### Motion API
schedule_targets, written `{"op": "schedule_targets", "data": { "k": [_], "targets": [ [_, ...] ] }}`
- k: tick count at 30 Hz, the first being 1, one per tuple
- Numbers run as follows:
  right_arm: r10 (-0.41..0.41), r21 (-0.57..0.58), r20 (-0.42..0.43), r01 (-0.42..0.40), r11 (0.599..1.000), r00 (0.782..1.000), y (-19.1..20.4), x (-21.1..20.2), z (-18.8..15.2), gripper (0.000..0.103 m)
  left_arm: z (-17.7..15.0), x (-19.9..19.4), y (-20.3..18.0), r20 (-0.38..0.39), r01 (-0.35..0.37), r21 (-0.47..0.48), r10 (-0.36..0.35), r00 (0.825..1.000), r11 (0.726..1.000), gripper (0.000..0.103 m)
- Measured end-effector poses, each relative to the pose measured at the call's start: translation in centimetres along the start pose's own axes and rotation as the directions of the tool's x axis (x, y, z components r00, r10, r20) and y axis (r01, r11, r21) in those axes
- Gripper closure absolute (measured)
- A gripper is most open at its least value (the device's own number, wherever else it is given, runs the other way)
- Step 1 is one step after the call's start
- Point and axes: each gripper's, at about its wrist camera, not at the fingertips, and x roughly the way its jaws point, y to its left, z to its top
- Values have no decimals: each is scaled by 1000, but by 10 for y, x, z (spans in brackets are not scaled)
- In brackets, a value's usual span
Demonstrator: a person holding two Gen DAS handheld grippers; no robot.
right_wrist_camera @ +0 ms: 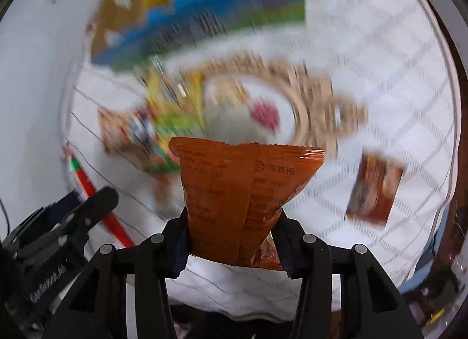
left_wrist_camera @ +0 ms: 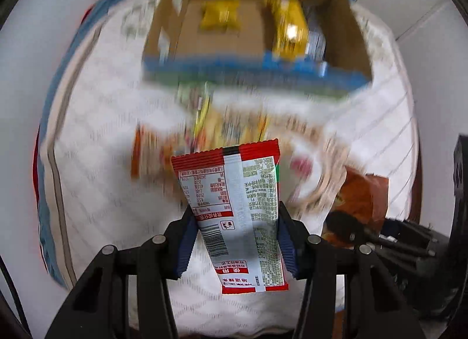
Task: Organize snacks
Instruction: 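Lower both packets into the box and open both tools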
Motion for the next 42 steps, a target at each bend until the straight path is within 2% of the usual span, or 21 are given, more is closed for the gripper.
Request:
{"op": "schedule_targets", "data": {
  "k": [3, 8, 13, 17, 20, 25, 30, 31, 32, 33, 34, 35, 37, 41, 42],
  "targets": [
    [25, -15, 62, -24, 1000, 998, 21, -20, 44, 52, 51, -22, 4, 50, 7, 22, -8, 999, 1000, 56],
    [34, -35, 131, -30, 999, 991, 47, -38, 114, 52, 140, -11, 13, 78, -17, 60, 13, 997, 998, 56],
    [21, -65, 136, -12, 998, 990, 68, -12, 177, 52, 211, 12, 18, 11, -15, 94, 14, 1000, 995, 56],
    [-2, -76, 104, 10, 997, 995, 76, 16, 212, 52, 246, 44, 22, -61, -13, 122, 20, 998, 992, 56],
    [-31, -92, 81, 38, 995, 996, 82, 42, 233, 52, 262, 68, 24, -104, -15, 150, 31, 994, 989, 56],
    [-62, -96, 26, 64, 993, 998, 82, 78, 248, 52, 270, 97, 30, -153, -26, 177, 54, 987, 984, 56],
    [-51, -92, -38, 47, 995, 998, 80, 108, 258, 51, 266, 123, 47, -202, -6, 123, 31, 979, 992, 53],
    [-56, -92, -59, 50, 995, 997, 80, 115, 260, 50, 263, 130, 53, -228, 15, 90, 6, 974, 996, 46],
    [-67, -98, -71, 60, 993, 995, 80, 122, 260, 41, 262, 135, 57, -241, 23, 70, -5, 970, 997, 43],
    [-79, -106, -80, 70, 992, 994, 80, 127, 261, 21, 260, 139, 60, -247, 30, 55, -15, 969, 998, 43],
    [-83, -109, -87, 74, 991, 993, 80, 130, 261, 12, 258, 142, 64, -246, 29, 38, -19, 969, 999, 42],
    [-85, -107, -88, 75, 991, 992, 80, 131, 261, 7, 256, 143, 67, -245, 29, 30, -21, 969, 999, 41],
    [-89, -106, -88, 80, 991, 992, 80, 132, 262, 7, 253, 144, 70, -237, 33, 15, -28, 971, 999, 33],
    [-106, -101, -65, 99, 990, 992, 78, 127, 263, 7, 247, 137, 76, -205, 32, -15, -34, 978, 999, 28],
    [-110, -100, -56, 104, 990, 992, 76, 125, 262, 7, 246, 134, 77, -194, 31, -19, -34, 980, 999, 21]
  ]
}}
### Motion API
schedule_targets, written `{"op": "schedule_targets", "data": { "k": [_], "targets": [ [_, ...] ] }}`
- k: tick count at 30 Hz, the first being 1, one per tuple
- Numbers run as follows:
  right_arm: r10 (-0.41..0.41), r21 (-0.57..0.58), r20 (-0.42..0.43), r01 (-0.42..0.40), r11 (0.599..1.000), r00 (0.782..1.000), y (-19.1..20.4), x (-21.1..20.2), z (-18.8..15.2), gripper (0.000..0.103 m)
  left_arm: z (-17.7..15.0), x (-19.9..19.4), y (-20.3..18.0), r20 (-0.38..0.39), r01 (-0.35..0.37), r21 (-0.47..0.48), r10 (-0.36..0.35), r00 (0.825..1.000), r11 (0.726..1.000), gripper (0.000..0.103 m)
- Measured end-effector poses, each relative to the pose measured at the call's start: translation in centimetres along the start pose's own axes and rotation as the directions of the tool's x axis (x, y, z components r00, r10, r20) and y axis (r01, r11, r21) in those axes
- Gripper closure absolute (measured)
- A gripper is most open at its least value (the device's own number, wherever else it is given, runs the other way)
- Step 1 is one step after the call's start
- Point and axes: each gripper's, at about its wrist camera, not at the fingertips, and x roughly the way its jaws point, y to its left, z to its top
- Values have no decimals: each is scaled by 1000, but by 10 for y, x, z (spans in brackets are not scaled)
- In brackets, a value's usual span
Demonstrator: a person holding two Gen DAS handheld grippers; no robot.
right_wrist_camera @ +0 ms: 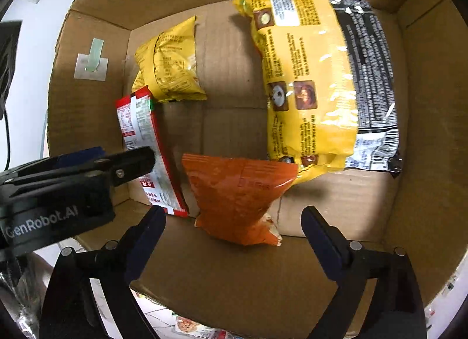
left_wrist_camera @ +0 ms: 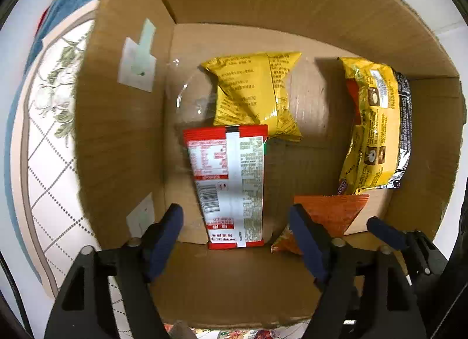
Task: Organize snacks
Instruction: 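Lower both packets into the box and open both tools, then grasp watermelon candy bag with left tool while right tool grasps white packet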
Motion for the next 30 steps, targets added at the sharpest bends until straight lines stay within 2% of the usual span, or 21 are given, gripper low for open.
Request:
{"op": "schedule_targets", "data": {
  "k": [5, 6, 9, 19, 25, 30],
  "targets": [
    [-38, 23, 81, 36, 999, 996, -7, -24, -11, 6, -20, -23, 0, 81, -16, -13, 17, 997, 1000, 14],
    [-43, 24, 93, 41, 999, 995, -7, -30, -14, 4, -25, -27, 0, 100, -24, -12, 25, 995, 1000, 11],
    [-65, 26, 148, 61, 998, 987, -9, -52, -27, 4, -44, -46, -2, 173, -25, -14, 27, 985, 1000, 10],
    [-145, 29, 328, 143, 989, 934, -12, -123, -80, 3, -98, -105, -20, 372, -89, -10, 86, 924, 996, 10],
    [-150, 28, 389, 151, 988, 909, 0, -153, -112, 3, -135, -144, -29, 460, -116, -14, 109, 881, 993, 10],
    [-140, 38, 418, 137, 990, 898, 5, -177, -140, 3, -162, -168, -31, 504, -122, -17, 114, 856, 992, 10]
  ]
}}
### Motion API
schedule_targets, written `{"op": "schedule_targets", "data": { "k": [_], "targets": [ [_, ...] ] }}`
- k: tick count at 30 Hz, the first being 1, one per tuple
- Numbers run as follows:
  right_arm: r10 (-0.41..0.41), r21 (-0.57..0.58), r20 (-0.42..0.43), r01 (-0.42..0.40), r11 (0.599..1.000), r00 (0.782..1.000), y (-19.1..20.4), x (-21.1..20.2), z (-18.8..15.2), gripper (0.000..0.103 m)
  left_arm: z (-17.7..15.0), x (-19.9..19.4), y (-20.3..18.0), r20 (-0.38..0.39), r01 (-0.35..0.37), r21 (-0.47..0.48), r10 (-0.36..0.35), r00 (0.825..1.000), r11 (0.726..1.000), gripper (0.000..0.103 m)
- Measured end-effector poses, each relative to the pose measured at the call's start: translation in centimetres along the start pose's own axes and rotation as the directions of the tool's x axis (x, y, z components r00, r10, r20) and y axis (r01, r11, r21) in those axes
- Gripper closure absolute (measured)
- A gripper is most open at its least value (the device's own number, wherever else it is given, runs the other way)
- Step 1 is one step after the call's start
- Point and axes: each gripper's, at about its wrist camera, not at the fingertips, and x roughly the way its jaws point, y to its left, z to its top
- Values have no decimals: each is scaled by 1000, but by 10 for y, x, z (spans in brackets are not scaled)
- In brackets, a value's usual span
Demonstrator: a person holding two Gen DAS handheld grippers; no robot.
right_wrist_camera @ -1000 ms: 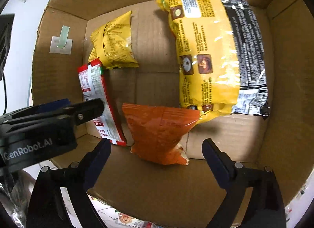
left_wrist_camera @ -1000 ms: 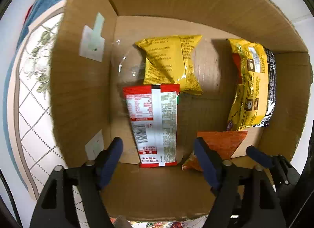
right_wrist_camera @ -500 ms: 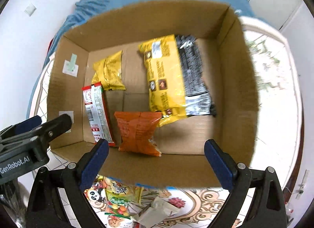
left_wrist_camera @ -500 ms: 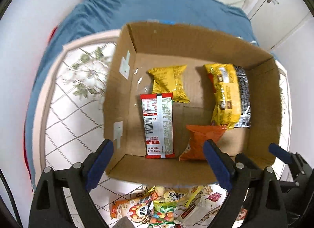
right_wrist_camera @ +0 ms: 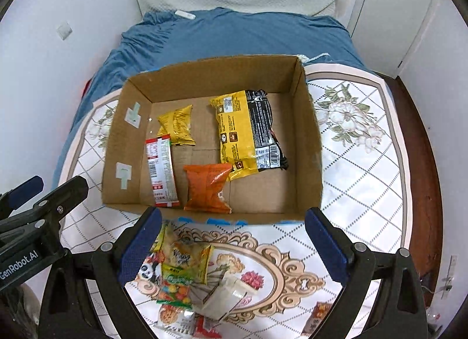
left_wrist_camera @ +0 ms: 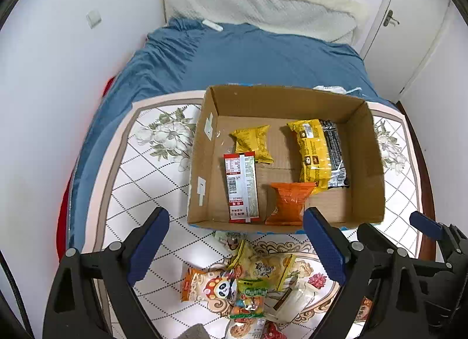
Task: Organize snacks
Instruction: 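Grasp watermelon candy bag with left tool while right tool grasps white packet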
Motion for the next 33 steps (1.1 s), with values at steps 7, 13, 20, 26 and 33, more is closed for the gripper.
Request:
{"op": "schedule_targets", "data": {
  "k": [7, 13, 20, 26, 33],
  "targets": [
    [28, 27, 9, -28, 999, 1000, 0, -29, -25, 3, -21, -31, 3, 24, 1, -11, -1, 1000, 1000, 9],
    [94, 78, -108, -86, 993, 990, -4, -5, -73, 3, -69, -12, 13, -77, -37, -54, 33, 996, 998, 9],
    [190, 257, -330, -106, 961, 925, -27, 81, -142, 3, -136, 54, 30, -278, -88, -118, 52, 959, 989, 10],
    [252, 378, -418, -85, 922, 873, -39, 147, -179, 3, -158, 103, 48, -378, -136, -134, 76, 922, 982, 10],
    [261, 402, -481, -55, 914, 837, -31, 193, -201, 31, -157, 133, 43, -438, -76, -129, 12, 899, 989, 10]
  ]
}}
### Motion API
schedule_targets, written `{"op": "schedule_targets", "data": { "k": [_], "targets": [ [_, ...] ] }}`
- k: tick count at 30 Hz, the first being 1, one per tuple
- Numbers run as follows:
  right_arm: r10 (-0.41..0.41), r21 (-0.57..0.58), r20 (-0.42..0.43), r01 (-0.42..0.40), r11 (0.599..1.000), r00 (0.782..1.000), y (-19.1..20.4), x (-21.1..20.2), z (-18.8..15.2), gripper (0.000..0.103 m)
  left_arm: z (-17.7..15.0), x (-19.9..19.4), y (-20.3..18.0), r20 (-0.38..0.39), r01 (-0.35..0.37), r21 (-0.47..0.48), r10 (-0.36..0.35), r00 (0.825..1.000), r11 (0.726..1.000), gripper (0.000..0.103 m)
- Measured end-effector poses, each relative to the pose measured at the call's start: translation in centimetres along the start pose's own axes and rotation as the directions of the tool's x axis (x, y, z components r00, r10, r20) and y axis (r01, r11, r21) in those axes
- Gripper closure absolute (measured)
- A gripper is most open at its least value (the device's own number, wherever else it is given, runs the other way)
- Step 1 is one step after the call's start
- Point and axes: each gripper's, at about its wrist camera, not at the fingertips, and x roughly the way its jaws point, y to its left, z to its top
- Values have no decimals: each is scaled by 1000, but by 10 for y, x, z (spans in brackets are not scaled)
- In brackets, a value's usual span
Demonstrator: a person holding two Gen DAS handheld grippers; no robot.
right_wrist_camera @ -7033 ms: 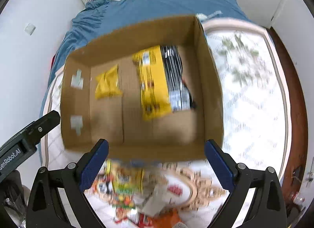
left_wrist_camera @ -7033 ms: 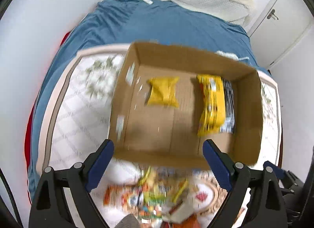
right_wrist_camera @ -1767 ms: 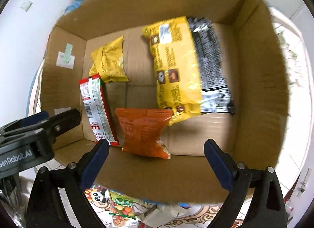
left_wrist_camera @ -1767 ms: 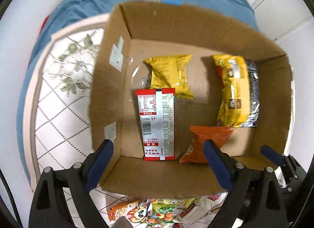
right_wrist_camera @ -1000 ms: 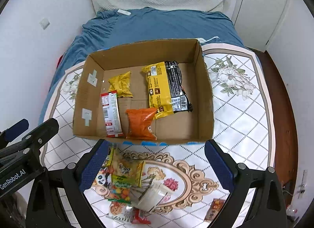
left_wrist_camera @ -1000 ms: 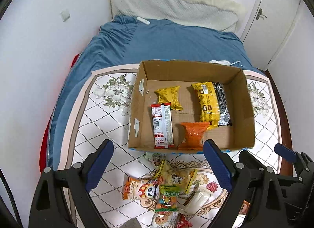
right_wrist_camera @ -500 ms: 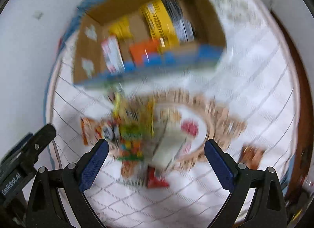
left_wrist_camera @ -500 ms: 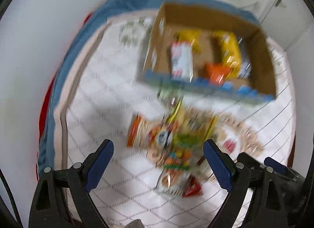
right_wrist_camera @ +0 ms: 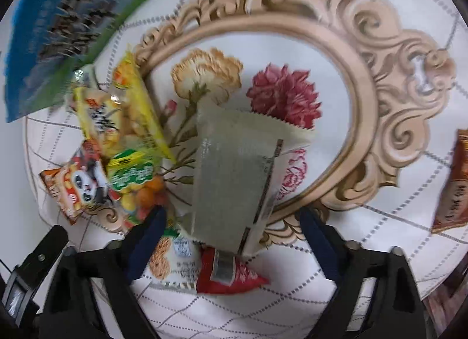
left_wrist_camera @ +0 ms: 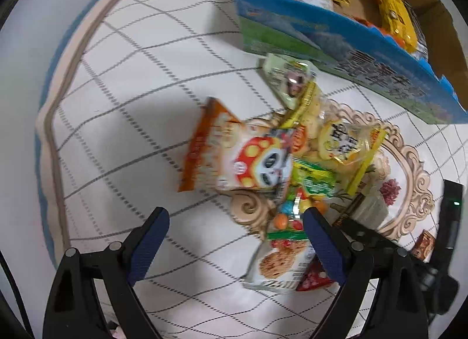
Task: Organize snacks
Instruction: 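Grasp watermelon candy bag with left tool while right tool grasps white packet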
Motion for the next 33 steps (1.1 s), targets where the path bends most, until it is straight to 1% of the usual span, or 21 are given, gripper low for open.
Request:
{"op": "schedule_targets", "data": {
  "k": [1, 2, 4, 8, 9, 11, 12, 14, 15, 16, 18, 19, 22, 24, 28, 30, 33],
  "targets": [
    [-8, -10, -3, 8, 1000, 1000, 0, 2, 0, 38, 1, 2, -4, -10, 13, 3, -13, 1000, 1000, 10],
    [-12, -18, 0, 12, 1000, 1000, -1, 2, -1, 40, 1, 5, -10, -21, 27, 6, -27, 999, 1000, 10],
    [-51, -42, 14, 52, 998, 999, -5, -3, -3, 41, 3, 11, -22, -41, 54, 15, -53, 998, 998, 10],
    [-99, -49, 23, 100, 994, 995, -29, -14, 2, 41, 6, 31, -47, -100, 75, 50, -69, 993, 996, 10],
    [-102, -50, 20, 102, 994, 995, -35, -16, 3, 41, 7, 39, -54, -117, 71, 65, -63, 991, 995, 10],
    [-79, -39, 5, 79, 996, 997, -45, -17, 6, 40, 9, 52, -67, -144, 59, 88, -45, 989, 994, 10],
    [-61, -23, -2, 61, 998, 998, -50, -18, 8, 39, 10, 59, -72, -160, 50, 100, -34, 987, 994, 10],
    [-51, -9, -13, 51, 999, 999, -55, -18, 11, 37, 11, 71, -80, -183, 39, 113, -18, 983, 993, 10],
    [-52, -6, -15, 52, 999, 999, -57, -17, 14, 36, 11, 75, -82, -190, 35, 117, -12, 982, 993, 12],
    [-60, -7, -19, 59, 998, 998, -57, -15, 15, 36, 11, 78, -84, -188, 29, 118, -6, 982, 993, 24],
    [-86, -16, -23, 86, 996, 996, -58, -14, 19, 36, 9, 78, -83, -182, 17, 122, 5, 983, 992, 45],
    [-99, -29, -22, 98, 995, 995, -56, -13, 21, 36, 9, 79, -84, -183, 25, 125, -1, 983, 992, 48],
    [-139, -99, -18, 137, 986, 990, -41, -8, 20, 35, -4, 71, -77, -167, -11, 153, 37, 985, 988, 50],
    [-154, -164, -14, 149, 975, 988, -40, -8, 16, 38, -18, 67, -68, -163, -23, 154, 48, 985, 988, 50],
    [-202, -245, -28, 189, 951, 979, -45, -9, 1, 39, -47, 59, -50, -151, -69, 168, 95, 984, 983, 50],
    [-242, -296, -30, 223, 929, 970, -49, -9, -8, 39, -57, 56, -43, -151, -78, 159, 103, 983, 984, 50],
    [-312, -373, -21, 282, 884, 950, -54, -6, -27, 39, -70, 55, -33, -156, -75, 138, 97, 983, 988, 50]
  ]
}}
